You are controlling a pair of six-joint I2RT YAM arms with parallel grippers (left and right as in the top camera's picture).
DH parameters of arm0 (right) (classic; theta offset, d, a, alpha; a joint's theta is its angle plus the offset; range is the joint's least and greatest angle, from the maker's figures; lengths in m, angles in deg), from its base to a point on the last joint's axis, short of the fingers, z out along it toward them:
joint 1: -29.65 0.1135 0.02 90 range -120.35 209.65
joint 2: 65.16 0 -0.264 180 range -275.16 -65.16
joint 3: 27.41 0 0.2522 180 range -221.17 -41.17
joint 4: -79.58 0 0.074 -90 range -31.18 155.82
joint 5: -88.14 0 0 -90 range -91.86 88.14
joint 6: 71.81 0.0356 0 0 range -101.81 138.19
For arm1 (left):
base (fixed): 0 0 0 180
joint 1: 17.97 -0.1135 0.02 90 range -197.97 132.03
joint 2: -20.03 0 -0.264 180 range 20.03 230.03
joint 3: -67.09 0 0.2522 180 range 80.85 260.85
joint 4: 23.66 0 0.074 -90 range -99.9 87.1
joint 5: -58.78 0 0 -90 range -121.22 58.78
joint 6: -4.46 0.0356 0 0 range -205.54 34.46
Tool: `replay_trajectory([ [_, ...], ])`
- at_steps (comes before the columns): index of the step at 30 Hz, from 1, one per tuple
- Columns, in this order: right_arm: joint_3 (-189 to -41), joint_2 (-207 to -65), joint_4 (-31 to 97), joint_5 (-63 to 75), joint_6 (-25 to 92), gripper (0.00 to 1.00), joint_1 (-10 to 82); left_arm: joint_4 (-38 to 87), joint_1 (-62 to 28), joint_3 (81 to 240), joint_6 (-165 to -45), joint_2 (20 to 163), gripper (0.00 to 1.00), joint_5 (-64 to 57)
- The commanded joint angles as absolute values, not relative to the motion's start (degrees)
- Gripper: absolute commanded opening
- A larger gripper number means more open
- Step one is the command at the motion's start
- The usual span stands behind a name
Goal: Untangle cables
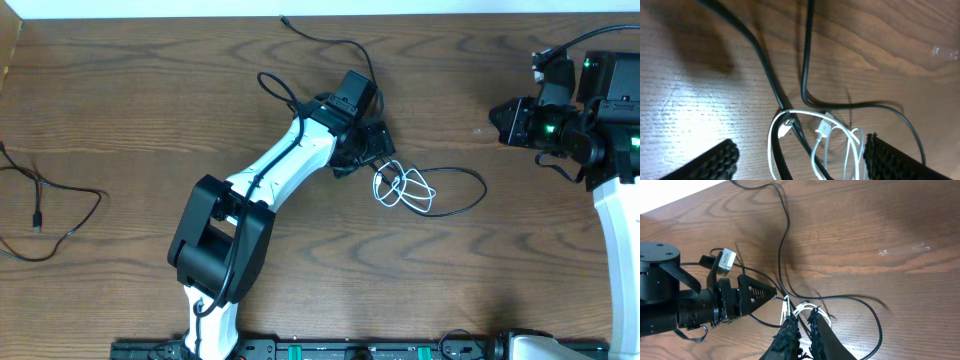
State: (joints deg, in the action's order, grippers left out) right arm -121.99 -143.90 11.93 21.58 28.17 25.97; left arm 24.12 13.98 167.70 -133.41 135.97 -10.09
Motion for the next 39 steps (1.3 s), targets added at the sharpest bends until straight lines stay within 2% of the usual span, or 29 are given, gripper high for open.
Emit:
replay_trajectory([
  [1,-121.6,-144.1,11.8,20.7,27.3,0.08,26.0,23.8,14.0,168.0,-136.9,135.6,0.78,-9.1],
  [5,-121.6,-144.1,11.8,20.7,27.3,0.08,26.0,23.6,14.0,168.0,-138.8,135.7,0.77,-6.6],
  [10,-121.6,-144.1,11.8,20.7,27.3,0.08,26.0,22.4,14.0,168.0,-142.9,135.7,0.59,-2.1],
  [13,-121.4,-144.1,11.7,20.7,27.3,0.08,26.0,20.5,14.0,168.0,-142.8,135.6,0.51,-0.1],
  [14,-121.3,-144.1,11.7,20.8,27.3,0.08,26.0,20.2,14.0,168.0,-142.6,135.7,0.47,-0.3],
  [18,-120.7,-144.1,11.4,20.8,27.3,0.08,26.0,18.8,13.6,168.0,-136.4,135.7,0.08,-1.5],
  [28,-116.5,-144.1,13.2,23.4,27.3,0.07,26.0,18.1,13.6,170.3,-120.6,131.4,0.06,-5.5],
  [39,-109.7,-144.1,23.1,30.2,30.4,0.07,29.6,14.0,13.6,171.7,-119.6,116.4,0.08,-8.0],
])
